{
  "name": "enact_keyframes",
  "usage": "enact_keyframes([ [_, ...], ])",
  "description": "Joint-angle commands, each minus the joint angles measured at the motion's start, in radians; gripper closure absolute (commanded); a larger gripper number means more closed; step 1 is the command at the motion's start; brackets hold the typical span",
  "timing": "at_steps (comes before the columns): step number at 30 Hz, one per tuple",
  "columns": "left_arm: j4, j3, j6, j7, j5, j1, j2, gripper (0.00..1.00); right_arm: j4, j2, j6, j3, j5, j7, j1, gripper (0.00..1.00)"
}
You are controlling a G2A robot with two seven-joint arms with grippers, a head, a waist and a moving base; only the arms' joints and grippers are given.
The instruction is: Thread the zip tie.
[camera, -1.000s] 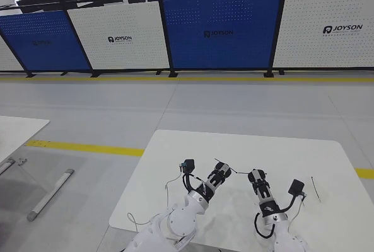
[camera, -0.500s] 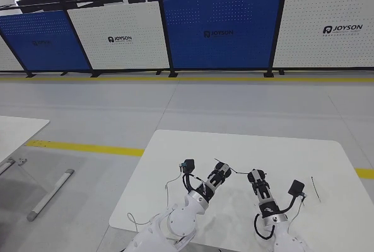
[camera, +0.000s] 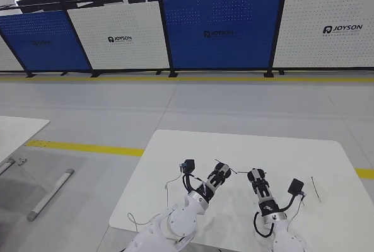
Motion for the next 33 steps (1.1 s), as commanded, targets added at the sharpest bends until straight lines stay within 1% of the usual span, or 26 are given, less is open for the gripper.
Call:
enact_keyframes([
  [1,0.007,-0.005,0.007,0.001,0.006,-0.005,-0.001,1.0,-0.004,0.0,-0.005,0.005,-0.003,-0.004,-0.006,1.0],
  [2,0.008,-0.004,0.008,0.0,0.007,-0.006,-0.002,1.0,-0.006,0.0,-0.005,0.008,-0.006,-0.008,-0.01,1.0],
  [4,0.01,-0.003,0.014,0.016,0.045,-0.009,-0.002,1.0,-0.01,0.0,0.006,0.014,-0.01,-0.012,-0.015,1.0],
  [6,0.009,0.0,0.014,0.019,0.048,-0.006,-0.004,1.0,-0.013,0.0,0.012,0.017,-0.01,-0.01,-0.016,1.0],
  [8,0.01,-0.002,0.015,0.033,0.069,-0.007,-0.004,1.0,-0.013,0.0,0.012,0.017,-0.01,-0.01,-0.016,1.0],
  [16,0.01,-0.003,0.015,0.036,0.072,-0.008,-0.004,1.0,-0.013,0.0,0.012,0.017,-0.01,-0.01,-0.016,1.0],
  [17,0.011,-0.006,0.015,0.056,0.097,-0.007,-0.004,1.0,-0.013,0.0,0.012,0.017,-0.01,-0.01,-0.016,1.0],
  [21,0.011,-0.012,0.021,0.075,0.13,-0.005,-0.005,1.0,-0.013,0.0,0.012,0.017,-0.01,-0.01,-0.016,1.0],
  [26,0.011,-0.014,0.035,0.039,0.155,-0.004,-0.004,1.0,-0.013,0.0,0.012,0.017,-0.01,-0.01,-0.016,1.0],
  [29,0.011,-0.014,0.035,0.033,0.16,-0.003,-0.004,1.0,-0.013,0.0,0.014,0.017,-0.01,-0.008,-0.016,1.0],
  [33,0.011,-0.014,0.035,0.033,0.16,-0.003,-0.004,1.0,-0.009,-0.003,0.043,0.001,-0.032,0.007,-0.008,1.0],
])
